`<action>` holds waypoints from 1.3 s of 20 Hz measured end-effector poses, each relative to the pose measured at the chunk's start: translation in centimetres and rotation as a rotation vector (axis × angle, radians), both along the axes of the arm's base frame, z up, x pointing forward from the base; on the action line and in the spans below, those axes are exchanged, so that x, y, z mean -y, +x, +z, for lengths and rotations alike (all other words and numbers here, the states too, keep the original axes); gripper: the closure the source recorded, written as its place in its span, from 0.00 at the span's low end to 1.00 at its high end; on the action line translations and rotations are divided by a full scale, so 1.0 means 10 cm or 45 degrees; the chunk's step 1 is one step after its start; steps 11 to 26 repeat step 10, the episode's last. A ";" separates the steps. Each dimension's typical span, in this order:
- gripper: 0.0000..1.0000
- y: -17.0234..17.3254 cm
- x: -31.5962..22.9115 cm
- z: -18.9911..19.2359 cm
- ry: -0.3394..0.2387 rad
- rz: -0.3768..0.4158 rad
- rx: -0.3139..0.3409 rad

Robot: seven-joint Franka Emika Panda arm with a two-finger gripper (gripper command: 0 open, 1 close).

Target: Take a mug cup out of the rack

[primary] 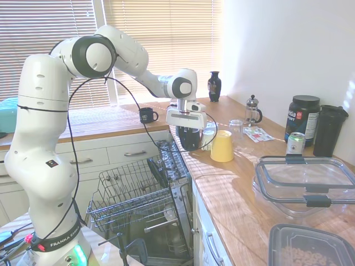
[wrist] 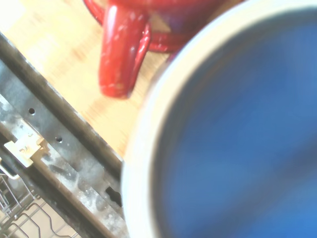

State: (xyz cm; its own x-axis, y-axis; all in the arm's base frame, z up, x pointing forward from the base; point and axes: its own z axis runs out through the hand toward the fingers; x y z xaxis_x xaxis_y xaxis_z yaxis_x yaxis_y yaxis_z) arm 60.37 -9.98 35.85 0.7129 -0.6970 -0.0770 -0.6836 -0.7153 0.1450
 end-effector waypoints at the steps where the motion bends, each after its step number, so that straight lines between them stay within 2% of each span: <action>1: 0.00 0.00 -0.01 0.00 -0.004 -0.002 0.002; 5: 0.00 -0.08 -0.06 0.15 -0.042 -0.008 0.034; 10: 0.00 -0.68 -0.17 0.54 -0.057 -0.007 0.070; 26: 0.00 -0.68 -0.17 0.54 -0.057 -0.007 0.070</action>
